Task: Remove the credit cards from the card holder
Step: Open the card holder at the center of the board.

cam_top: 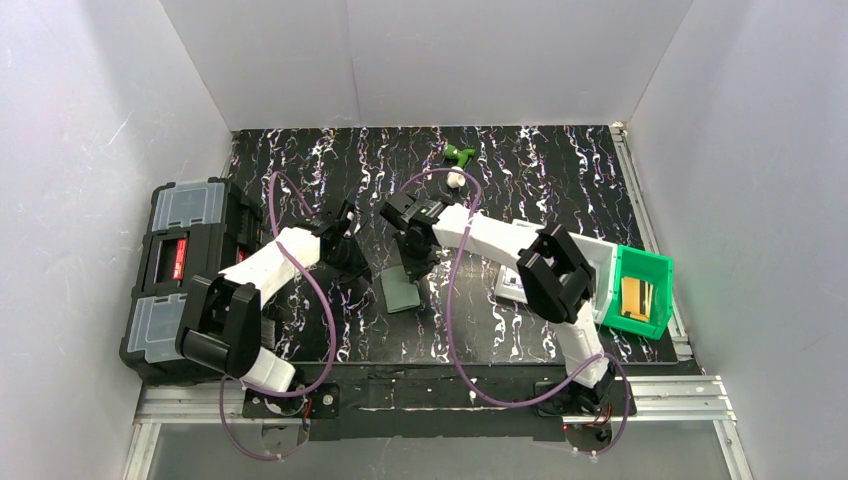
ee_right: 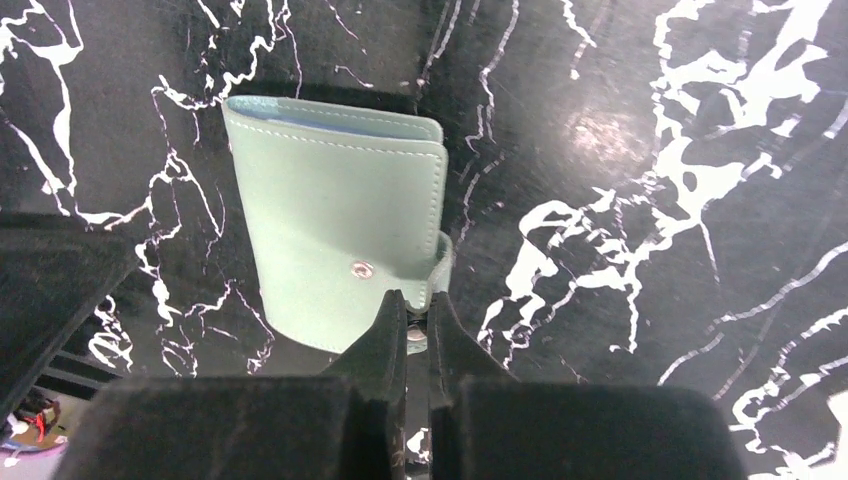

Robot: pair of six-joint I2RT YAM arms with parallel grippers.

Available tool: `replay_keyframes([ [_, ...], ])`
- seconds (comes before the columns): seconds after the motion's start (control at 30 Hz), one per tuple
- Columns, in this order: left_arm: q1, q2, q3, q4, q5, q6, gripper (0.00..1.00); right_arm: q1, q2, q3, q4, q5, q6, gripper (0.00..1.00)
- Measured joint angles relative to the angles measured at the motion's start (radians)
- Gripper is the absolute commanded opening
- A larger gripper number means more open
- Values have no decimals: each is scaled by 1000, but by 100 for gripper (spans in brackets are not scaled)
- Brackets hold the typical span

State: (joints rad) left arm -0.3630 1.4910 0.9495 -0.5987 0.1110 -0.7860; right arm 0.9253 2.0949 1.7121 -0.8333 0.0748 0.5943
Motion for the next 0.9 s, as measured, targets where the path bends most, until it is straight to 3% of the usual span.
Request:
replay_keyframes([
  [0.53,-8,-2,-2,15,36,5,37,-16,-268,-78,2,15,-15,1],
  [0.9,-14,-54,-40,20,46,9,42,-18,-252,-77,6,-111,-6,1],
])
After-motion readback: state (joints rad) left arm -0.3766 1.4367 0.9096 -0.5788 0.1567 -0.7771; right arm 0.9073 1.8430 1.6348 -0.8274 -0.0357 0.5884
